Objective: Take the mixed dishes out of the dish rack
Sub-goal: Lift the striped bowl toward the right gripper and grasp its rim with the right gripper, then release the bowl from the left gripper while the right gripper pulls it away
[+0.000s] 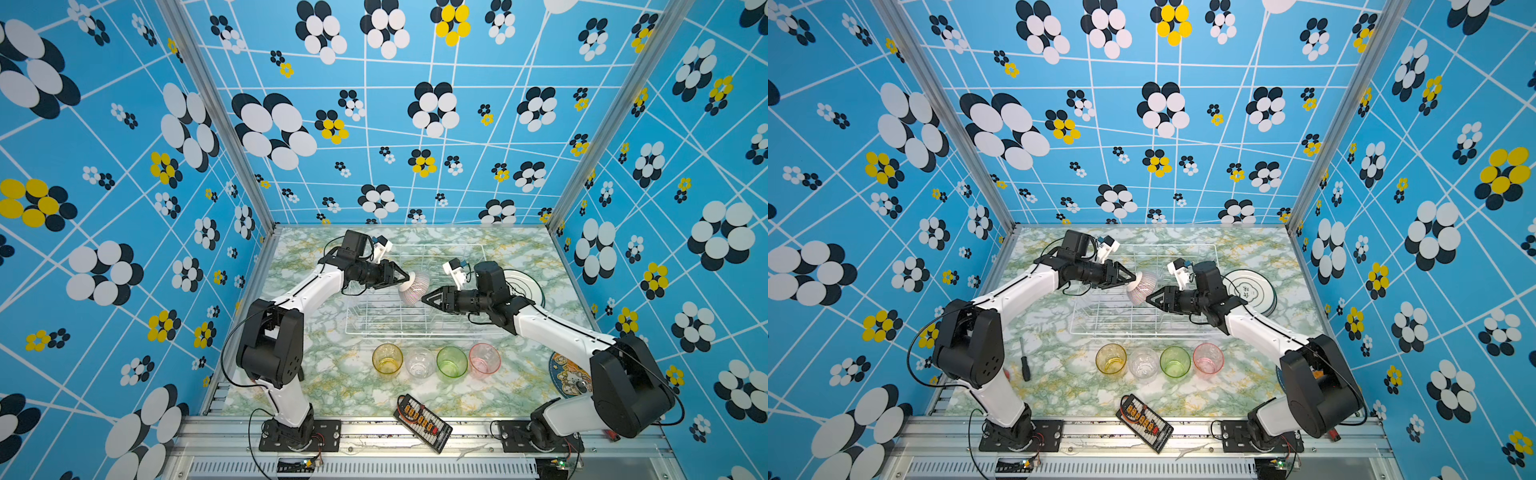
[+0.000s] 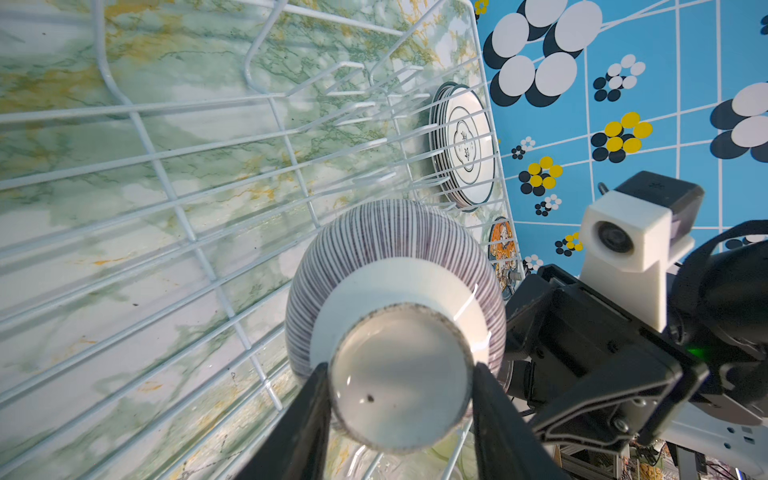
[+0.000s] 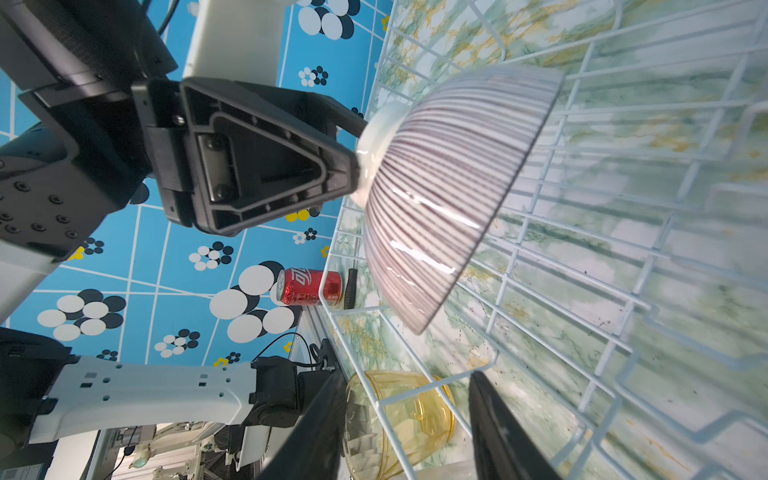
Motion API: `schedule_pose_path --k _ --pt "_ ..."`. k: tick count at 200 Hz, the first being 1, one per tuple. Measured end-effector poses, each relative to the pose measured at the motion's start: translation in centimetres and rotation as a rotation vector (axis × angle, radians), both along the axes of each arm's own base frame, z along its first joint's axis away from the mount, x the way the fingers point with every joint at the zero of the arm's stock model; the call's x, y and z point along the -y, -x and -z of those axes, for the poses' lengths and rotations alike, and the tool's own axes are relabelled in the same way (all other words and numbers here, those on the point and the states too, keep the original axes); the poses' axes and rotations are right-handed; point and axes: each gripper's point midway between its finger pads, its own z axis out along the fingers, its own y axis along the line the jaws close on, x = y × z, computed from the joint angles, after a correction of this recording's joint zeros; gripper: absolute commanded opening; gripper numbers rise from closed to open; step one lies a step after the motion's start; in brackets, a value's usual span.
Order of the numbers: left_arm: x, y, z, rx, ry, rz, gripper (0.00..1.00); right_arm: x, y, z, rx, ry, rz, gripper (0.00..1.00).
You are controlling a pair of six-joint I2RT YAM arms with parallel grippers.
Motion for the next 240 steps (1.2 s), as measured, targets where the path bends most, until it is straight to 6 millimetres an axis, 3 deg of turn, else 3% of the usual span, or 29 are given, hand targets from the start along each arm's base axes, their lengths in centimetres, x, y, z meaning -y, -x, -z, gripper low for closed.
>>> schedule_pose_path --k 145,240 --pt "1.0 0.3 -2.5 0.01 0.16 0.024 0.35 -1.0 -2.1 -5.0 0.113 -0.259 0.075 0.4" --pt "1.3 0.4 -3.4 0.014 0.203 0.03 0.35 -1.7 -3.5 -5.7 0.084 -0.383 0.1 0.22"
